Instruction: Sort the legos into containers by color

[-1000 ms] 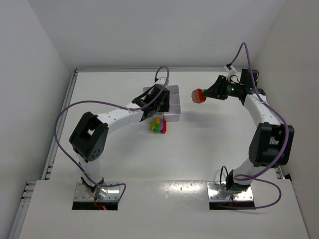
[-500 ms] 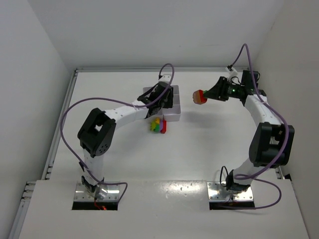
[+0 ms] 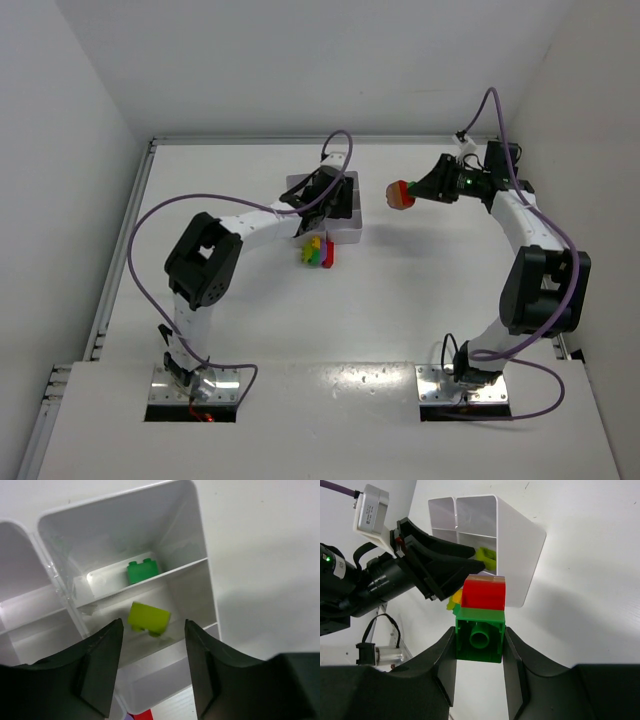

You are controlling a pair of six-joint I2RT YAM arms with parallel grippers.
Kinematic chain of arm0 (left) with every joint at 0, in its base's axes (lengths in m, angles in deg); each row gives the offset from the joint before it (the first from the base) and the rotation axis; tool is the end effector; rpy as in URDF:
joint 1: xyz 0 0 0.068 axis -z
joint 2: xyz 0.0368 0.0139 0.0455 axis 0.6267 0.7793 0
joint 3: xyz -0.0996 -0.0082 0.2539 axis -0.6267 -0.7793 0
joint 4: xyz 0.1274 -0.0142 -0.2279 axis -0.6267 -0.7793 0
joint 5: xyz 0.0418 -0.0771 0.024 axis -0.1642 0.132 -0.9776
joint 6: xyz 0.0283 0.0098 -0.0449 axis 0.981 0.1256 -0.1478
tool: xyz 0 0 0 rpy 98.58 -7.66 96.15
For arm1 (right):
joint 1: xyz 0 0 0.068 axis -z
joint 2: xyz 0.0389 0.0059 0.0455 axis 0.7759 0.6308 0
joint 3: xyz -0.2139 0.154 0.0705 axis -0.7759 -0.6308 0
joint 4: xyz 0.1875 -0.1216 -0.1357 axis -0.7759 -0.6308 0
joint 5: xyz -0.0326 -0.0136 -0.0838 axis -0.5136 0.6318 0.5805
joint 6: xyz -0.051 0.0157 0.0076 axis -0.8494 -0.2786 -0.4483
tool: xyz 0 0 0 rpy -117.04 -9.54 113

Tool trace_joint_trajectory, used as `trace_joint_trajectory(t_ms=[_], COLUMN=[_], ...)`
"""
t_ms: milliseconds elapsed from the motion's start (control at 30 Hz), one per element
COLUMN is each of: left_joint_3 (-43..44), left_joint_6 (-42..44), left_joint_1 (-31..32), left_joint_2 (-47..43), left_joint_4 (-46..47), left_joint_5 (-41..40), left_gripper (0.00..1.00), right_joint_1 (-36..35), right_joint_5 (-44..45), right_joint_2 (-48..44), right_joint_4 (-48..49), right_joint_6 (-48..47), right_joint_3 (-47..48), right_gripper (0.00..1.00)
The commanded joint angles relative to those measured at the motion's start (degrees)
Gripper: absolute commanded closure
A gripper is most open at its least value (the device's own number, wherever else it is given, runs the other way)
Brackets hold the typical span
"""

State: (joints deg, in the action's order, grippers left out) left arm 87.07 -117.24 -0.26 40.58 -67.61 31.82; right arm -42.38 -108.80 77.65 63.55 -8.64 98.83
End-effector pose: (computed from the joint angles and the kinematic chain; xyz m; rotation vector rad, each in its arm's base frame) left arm 0.3655 -0.2805 0.2154 0.0555 2.1631 -0.4259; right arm 0.3545 -0.0247 0.2648 0.0836 2.1890 1.1490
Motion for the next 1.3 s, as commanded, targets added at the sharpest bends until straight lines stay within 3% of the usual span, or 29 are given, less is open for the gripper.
trace_joint_trajectory(t_ms=[0,167,267,367,400,433,500,533,600,667,1267], left_joint_3=[1.3,0.2,-1.2,-4.7,-5.5,-6.7,-9.8,-10.5,-15.5,-18.4,-19.0], left_joint_6=[0.5,1.9,2.5,4.6,6.5,7.3,0.9,-2.7,-15.1,-20.5,-22.4], left_joint_1=[-0.6,-0.6,-1.1,-3.9,-5.0,-6.1,-8.6,-9.2,-11.0,-12.1,-13.8], left_joint_2=[-1.8,-5.3,-9.3,-15.0,-16.2,-17.0,-17.5,-17.5,-17.5,-17.5,-14.5], left_joint_4=[3.9,7.1,7.1,10.7,11.3,13.9,21.5,23.6,37.3,44.4,44.9], left_joint_5=[2.9,6.4,9.5,24.8,40.6,50.0,65.1,67.7,73.3,73.8,74.9], left_gripper=[0.40,0.19,0.20,0.30,0.30,0.30,0.30,0.30,0.30,0.29,0.34], right_joint_1=[0.4,-0.3,-0.8,-0.8,-0.8,-1.4,-1.4,-2.0,-2.7,-4.3,-10.9], right_joint_5=[-1.9,-3.7,-6.8,-11.4,-14.6,-16.4,-20.6,-21.7,-24.3,-26.2,-28.0], right_joint_2=[-1.2,0.6,1.8,2.3,2.9,3.6,4.2,4.8,4.8,5.3,1.3], right_joint_4=[1.5,1.5,3.9,7.2,8.4,13.0,18.2,21.8,22.7,22.1,20.8], right_joint_6=[-0.5,-0.5,1.7,5.1,6.6,8.7,16.2,17.9,19.8,19.8,20.3], right_joint_3=[0.2,1.2,1.2,1.2,0.6,0.1,-1.1,-1.8,-1.8,-1.2,-0.1], right_gripper=[1.00,1.00,1.00,1.00,1.00,1.00,1.00,1.00,1.00,1.00,1.00])
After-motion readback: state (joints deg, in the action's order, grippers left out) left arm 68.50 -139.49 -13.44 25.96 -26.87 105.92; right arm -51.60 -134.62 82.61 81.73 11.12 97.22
